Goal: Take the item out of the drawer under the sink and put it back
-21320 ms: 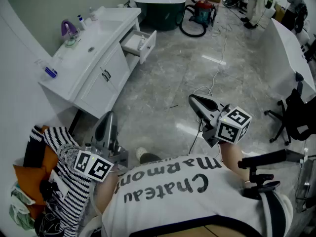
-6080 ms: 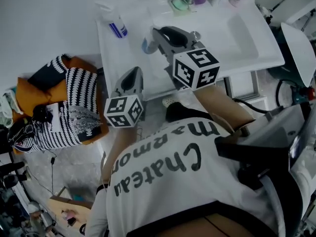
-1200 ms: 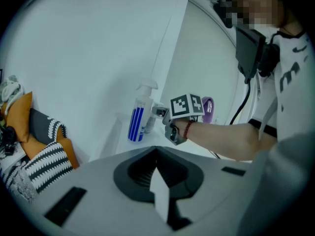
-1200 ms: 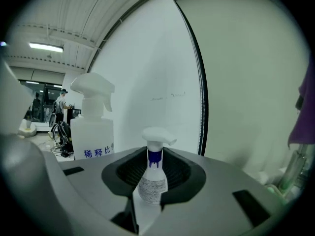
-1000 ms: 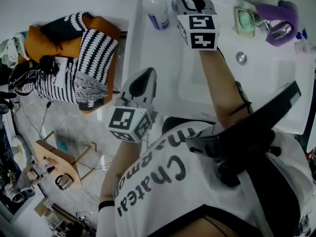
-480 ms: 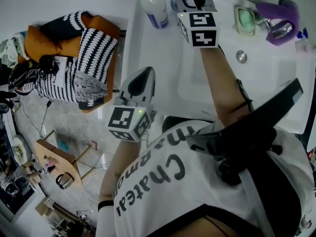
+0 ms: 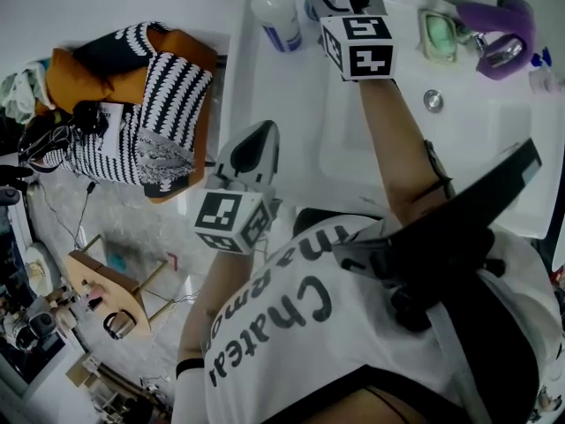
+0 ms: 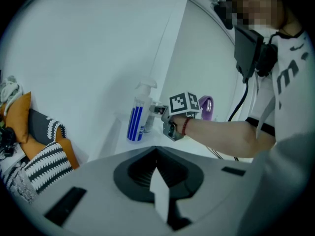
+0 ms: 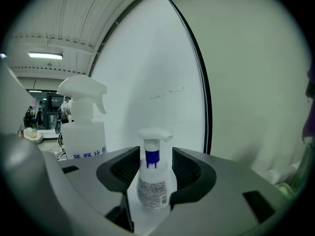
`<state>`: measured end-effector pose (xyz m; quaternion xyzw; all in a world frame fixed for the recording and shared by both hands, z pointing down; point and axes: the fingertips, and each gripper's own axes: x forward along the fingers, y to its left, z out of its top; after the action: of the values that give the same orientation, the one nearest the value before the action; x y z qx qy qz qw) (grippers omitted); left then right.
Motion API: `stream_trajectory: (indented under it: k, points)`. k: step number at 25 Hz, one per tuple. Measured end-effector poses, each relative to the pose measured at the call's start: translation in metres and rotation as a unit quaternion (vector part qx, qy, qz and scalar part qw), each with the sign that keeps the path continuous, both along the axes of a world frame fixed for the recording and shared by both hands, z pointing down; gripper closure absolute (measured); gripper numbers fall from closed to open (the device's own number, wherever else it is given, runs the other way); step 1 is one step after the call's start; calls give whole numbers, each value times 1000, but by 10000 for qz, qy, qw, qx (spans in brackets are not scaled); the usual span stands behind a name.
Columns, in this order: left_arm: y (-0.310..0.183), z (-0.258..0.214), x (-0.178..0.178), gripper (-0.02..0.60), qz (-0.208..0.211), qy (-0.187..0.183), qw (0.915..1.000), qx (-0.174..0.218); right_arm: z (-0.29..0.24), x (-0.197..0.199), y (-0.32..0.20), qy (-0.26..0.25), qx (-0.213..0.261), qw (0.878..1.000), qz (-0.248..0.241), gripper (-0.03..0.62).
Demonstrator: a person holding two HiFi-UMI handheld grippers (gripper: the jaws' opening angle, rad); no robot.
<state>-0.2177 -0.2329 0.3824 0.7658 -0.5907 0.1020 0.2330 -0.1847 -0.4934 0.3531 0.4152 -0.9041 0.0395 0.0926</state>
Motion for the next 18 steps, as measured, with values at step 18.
stream_trajectory:
  k: [18]
  points:
    - [0, -14, 5, 577, -7, 37, 9996, 296, -3, 9, 15, -440, -799, 9952, -353, 313]
